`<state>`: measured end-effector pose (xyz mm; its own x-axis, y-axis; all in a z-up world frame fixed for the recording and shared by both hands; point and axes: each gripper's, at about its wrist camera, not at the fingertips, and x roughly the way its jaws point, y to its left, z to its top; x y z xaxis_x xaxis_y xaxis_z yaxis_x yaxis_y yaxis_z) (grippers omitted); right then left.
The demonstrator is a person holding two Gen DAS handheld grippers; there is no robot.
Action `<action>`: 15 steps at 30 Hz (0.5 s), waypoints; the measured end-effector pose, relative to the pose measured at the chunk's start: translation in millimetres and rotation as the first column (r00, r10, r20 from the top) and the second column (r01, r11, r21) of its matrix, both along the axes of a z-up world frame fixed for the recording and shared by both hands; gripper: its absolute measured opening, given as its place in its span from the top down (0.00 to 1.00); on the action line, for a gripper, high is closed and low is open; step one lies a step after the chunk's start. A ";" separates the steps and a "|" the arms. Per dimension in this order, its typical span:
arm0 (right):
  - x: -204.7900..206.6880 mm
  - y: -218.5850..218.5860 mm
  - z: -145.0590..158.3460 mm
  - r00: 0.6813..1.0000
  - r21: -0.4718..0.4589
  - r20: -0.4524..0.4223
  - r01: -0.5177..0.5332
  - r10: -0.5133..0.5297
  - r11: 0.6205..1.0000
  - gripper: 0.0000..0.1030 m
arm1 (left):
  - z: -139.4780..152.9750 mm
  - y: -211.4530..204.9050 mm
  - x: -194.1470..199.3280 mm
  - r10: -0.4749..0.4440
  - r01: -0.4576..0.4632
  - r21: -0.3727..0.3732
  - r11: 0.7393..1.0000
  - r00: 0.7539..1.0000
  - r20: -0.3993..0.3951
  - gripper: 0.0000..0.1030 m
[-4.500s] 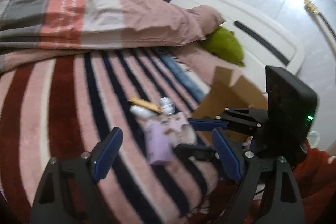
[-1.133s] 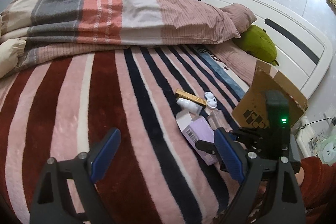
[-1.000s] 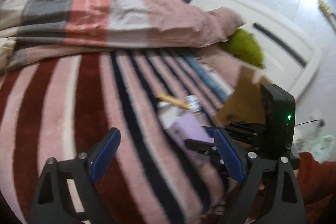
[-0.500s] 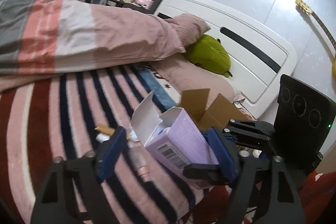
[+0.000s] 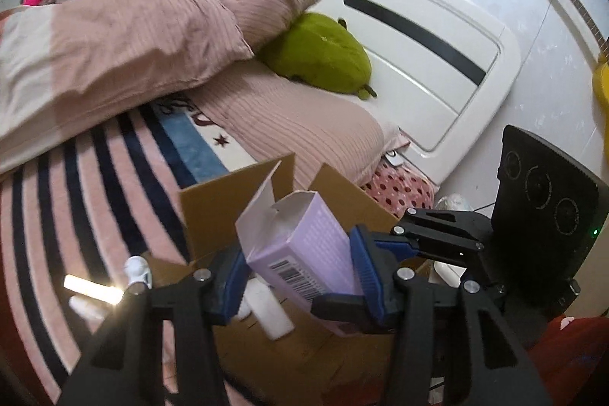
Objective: Organize rigid objects
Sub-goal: 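Carry the purple box into the cardboard box and release it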
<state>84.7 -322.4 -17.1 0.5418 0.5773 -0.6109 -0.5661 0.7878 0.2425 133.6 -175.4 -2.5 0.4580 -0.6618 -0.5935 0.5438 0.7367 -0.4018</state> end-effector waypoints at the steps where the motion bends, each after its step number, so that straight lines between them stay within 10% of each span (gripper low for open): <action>1: 1.2 -4.5 -1.8 1.000 -0.004 -0.011 0.006 -0.006 1.000 0.68 | -1.4 -4.3 2.2 -0.005 0.005 0.003 1.000 1.000 -0.006 0.54; 9: 9.8 -19.6 -9.6 0.998 -0.055 -0.056 0.022 -0.025 0.998 0.67 | -9.6 -24.4 12.8 -0.026 0.027 0.031 0.999 0.999 -0.039 0.53; 12: 8.7 -19.3 -8.9 0.997 -0.075 -0.062 0.041 -0.045 0.996 0.48 | -6.6 -20.9 9.5 -0.002 0.002 0.044 0.999 1.000 -0.014 0.25; 15: 3.2 -17.3 -5.6 0.997 -0.082 -0.054 0.048 -0.052 0.996 0.39 | 1.0 -10.8 1.0 0.014 -0.016 0.049 0.999 0.999 0.030 0.20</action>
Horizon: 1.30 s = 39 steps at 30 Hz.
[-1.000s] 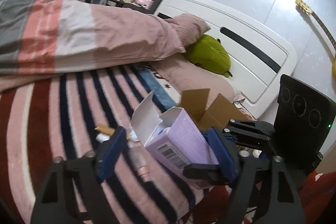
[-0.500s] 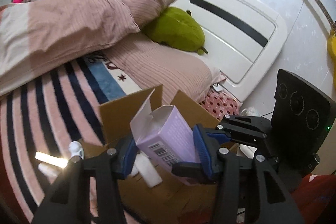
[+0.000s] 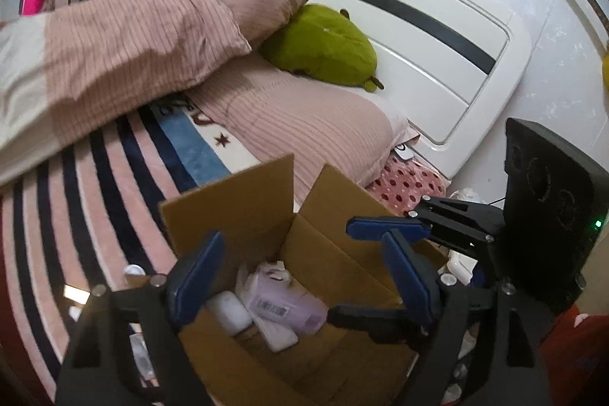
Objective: Organize rigid objects
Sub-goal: 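Carry the purple box into the cardboard box and release it, then reach down and grasp the clear bottle with the right gripper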
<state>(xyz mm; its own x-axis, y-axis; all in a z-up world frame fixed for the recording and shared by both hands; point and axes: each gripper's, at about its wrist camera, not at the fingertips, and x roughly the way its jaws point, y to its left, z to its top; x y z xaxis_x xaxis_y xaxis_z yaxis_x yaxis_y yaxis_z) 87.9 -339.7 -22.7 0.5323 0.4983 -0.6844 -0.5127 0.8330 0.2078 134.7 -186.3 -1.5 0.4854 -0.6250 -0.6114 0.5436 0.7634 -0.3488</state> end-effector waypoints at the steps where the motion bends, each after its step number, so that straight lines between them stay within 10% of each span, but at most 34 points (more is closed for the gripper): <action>1: -1.2 0.9 1.3 1.000 -0.003 0.002 0.000 0.000 1.000 0.39 | 2.7 4.2 -2.9 0.004 -0.004 -0.004 1.000 1.000 0.006 0.20; 23: -46.7 151.6 39.4 0.980 -0.002 0.074 -0.187 0.187 0.982 0.39 | 5.3 195.4 -96.3 0.341 -0.350 0.034 0.936 0.927 0.156 0.17; 29: -45.3 207.1 -7.7 0.982 0.018 -0.042 -0.185 0.186 0.983 0.39 | -25.3 236.9 -115.2 0.415 -0.431 0.081 0.899 0.897 0.154 0.17; 39: -16.8 207.5 -106.5 0.979 -0.095 -0.136 0.143 -0.155 0.985 0.39 | -84.4 268.8 -120.2 0.443 -0.447 0.065 0.892 0.894 0.058 0.17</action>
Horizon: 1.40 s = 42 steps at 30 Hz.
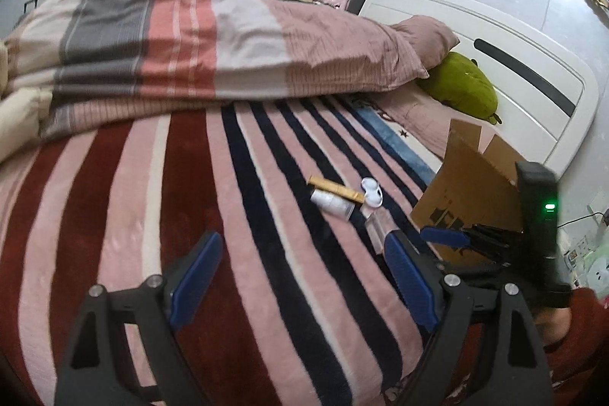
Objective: Organize rigid objects
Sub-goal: 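Reach down and grasp the clear bottle with the right gripper, then carry the clear bottle into the cardboard box and release it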
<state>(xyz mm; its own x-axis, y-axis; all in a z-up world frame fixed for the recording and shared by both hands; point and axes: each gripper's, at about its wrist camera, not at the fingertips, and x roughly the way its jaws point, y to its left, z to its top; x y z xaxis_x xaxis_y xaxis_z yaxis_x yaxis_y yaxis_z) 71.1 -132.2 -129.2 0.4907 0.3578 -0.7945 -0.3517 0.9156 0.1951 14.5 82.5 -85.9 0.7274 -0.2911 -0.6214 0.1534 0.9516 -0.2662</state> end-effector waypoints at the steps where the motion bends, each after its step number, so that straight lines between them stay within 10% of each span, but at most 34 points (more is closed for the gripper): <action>1: 2.5 0.3 -7.1 1.000 -0.018 -0.001 0.018 -0.018 1.000 0.39 | -4.6 1.7 0.9 -0.003 0.003 -0.006 1.000 1.000 -0.007 0.17; 7: 28.8 6.3 -42.0 0.996 -0.135 -0.027 0.076 -0.080 0.988 0.41 | -18.9 6.0 5.1 -0.009 0.008 -0.024 1.000 1.000 -0.030 0.17; 11: 39.2 4.4 -52.7 0.995 -0.160 -0.056 0.070 -0.080 0.985 0.76 | -20.1 4.6 7.7 -0.013 0.013 -0.018 1.000 0.999 -0.037 0.17; 19: 14.4 22.4 -2.1 0.994 -0.065 0.038 -0.096 0.098 0.993 0.77 | -8.3 -4.3 10.5 -0.053 0.052 -0.052 0.997 0.998 -0.024 0.17; 28: -26.1 32.5 90.9 0.917 0.013 0.184 -0.362 0.354 0.932 0.77 | 40.9 -35.5 17.4 -0.163 0.171 -0.167 0.971 0.985 0.056 0.18; 42: -17.1 -95.8 131.9 0.925 0.053 0.286 -0.274 0.249 0.960 0.77 | 90.0 -164.8 63.4 -0.357 0.364 -0.160 0.918 0.931 0.070 0.49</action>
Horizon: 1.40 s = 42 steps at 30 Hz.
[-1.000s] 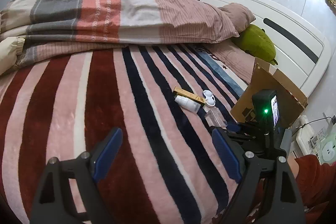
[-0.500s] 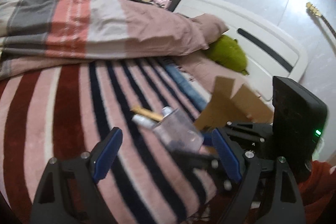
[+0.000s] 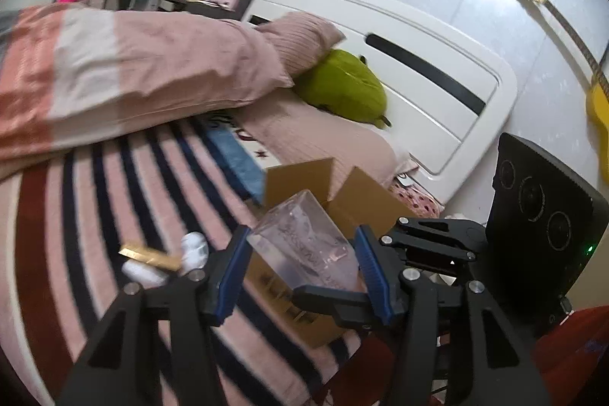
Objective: Organize rigid objects
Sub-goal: 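Carry the clear bottle into the cardboard box and release it, then reach down and grasp the white dropper bottle with the right gripper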
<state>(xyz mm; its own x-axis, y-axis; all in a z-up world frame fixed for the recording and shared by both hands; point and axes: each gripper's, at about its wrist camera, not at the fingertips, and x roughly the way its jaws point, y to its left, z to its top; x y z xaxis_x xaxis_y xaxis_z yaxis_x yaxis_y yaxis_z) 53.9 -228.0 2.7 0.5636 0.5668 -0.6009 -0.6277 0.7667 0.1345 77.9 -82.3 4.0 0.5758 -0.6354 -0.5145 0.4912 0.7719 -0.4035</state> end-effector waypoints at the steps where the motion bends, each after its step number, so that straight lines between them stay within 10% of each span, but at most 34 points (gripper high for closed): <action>1: 2.6 -9.6 -0.7 1.000 0.002 -0.003 0.013 -0.013 1.000 0.77 | 1.2 -12.0 5.1 -0.016 0.016 0.010 1.000 1.000 -0.001 0.49; 18: 30.2 -114.4 -34.7 0.978 -0.079 -0.103 0.174 -0.182 0.981 0.77 | -19.2 -132.4 68.2 -0.169 0.181 0.093 0.979 0.978 -0.120 0.49; 20: 28.2 -117.1 -33.9 0.973 -0.089 -0.094 0.201 -0.209 0.976 0.73 | -15.3 -132.2 66.6 -0.172 0.183 0.103 0.978 0.979 -0.107 0.36; 24: 22.4 -115.5 -28.7 0.972 -0.082 -0.081 0.216 -0.223 0.973 0.48 | -2.8 -116.4 57.0 -0.141 0.147 0.117 0.982 0.989 -0.052 0.17; 42: 2.0 -17.1 10.3 0.994 -0.113 -0.001 0.109 -0.110 0.988 0.45 | 17.3 44.4 -18.3 0.149 -0.157 0.127 0.979 0.986 0.070 0.13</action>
